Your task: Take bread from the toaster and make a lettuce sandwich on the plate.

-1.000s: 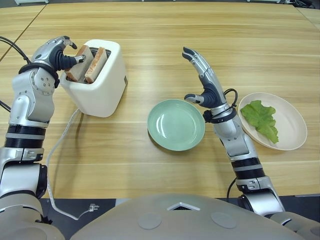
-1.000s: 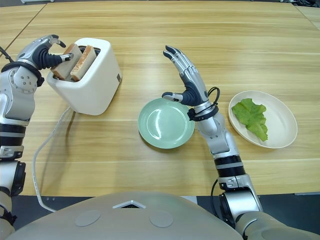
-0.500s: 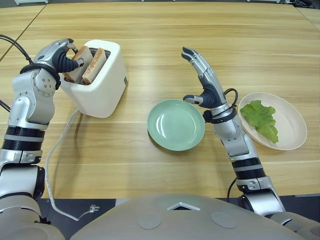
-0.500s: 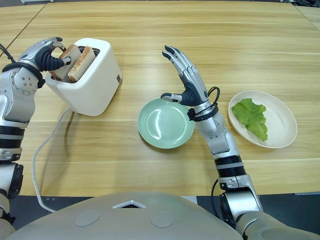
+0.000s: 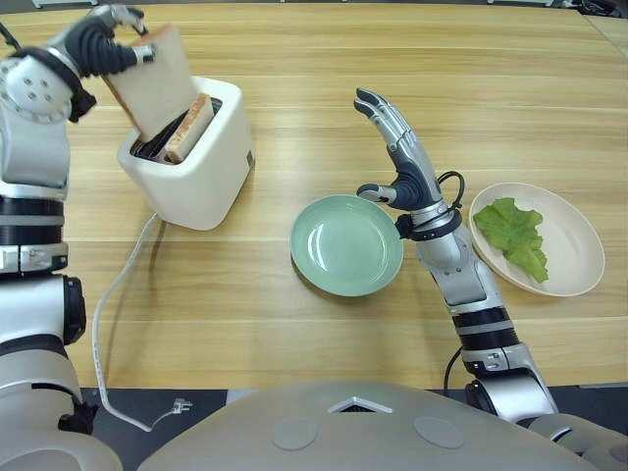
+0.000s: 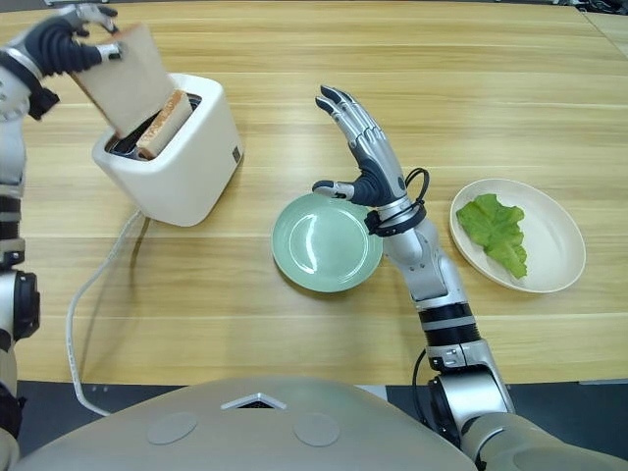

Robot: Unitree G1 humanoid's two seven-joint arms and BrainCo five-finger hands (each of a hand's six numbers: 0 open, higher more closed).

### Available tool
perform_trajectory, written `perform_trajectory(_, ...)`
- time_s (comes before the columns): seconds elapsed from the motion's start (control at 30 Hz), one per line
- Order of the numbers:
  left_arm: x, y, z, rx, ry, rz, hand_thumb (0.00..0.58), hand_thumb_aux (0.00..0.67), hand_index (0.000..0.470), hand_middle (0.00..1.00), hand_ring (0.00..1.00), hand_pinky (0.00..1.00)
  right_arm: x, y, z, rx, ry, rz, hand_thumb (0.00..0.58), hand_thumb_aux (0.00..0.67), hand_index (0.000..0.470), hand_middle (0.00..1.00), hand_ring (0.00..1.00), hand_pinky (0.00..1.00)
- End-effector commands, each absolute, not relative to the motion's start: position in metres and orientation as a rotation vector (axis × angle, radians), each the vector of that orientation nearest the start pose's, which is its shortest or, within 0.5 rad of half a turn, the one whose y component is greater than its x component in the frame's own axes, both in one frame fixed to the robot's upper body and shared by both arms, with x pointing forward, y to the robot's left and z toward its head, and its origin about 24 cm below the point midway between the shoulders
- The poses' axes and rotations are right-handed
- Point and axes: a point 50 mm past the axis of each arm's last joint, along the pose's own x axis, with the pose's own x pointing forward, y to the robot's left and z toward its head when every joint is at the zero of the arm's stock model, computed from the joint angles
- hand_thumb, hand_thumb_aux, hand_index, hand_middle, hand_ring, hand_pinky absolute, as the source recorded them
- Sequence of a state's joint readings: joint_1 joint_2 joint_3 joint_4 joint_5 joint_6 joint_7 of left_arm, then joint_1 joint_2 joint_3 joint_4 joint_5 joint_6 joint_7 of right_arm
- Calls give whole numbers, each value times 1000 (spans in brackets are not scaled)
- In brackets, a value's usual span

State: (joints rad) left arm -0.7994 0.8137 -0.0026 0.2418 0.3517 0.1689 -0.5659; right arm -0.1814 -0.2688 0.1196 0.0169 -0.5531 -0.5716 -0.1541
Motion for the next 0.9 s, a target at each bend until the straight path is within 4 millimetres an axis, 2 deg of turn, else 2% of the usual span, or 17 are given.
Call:
perform_trajectory(0.03,340,246,298,1063,-184,-222,580,670,470,0,0,0,265,-131,127,-710,-781,177,0,0,0,0,0,0)
perform_trajectory(0.2,335,216,291,913,-251,-435,580,670,470,0,0,0,272,-140,138,-735,-811,130,0,0,0,0,0,0)
perform_trajectory(0.27,333,203,280,797,-236,-554,580,670,470,0,0,0,278,-151,147,-786,-831,111,0,0,0,0,0,0)
perform_trajectory(0.33,333,187,261,687,-188,-684,580,670,470,0,0,0,286,-169,159,-956,-823,96,0,0,0,0,0,0)
perform_trajectory(0.4,336,171,240,586,-117,-792,580,670,470,0,0,0,296,-199,167,-1215,-733,55,0,0,0,0,0,0)
perform_trajectory(0.47,341,159,217,491,-22,-865,580,670,470,0,0,0,304,-234,168,-1498,-539,12,0,0,0,0,0,0)
perform_trajectory(0.57,342,142,179,395,138,-951,580,670,470,0,0,0,301,-282,160,-1728,-231,-1,0,0,0,0,0,0)
perform_trajectory(0.67,336,126,146,347,287,-1029,580,670,470,0,0,0,290,-325,151,-1787,53,-49,0,0,0,0,0,0)
perform_trajectory(0.77,321,113,109,336,447,-1125,580,670,470,0,0,0,272,-361,137,-1750,314,-65,0,0,0,0,0,0)
perform_trajectory(0.83,317,110,91,357,510,-1129,580,670,470,0,0,0,265,-369,127,-1706,422,-37,0,0,0,0,0,0)
perform_trajectory(0.9,316,109,85,361,528,-1118,580,670,470,0,0,0,259,-371,116,-1665,520,10,0,0,0,0,0,0)
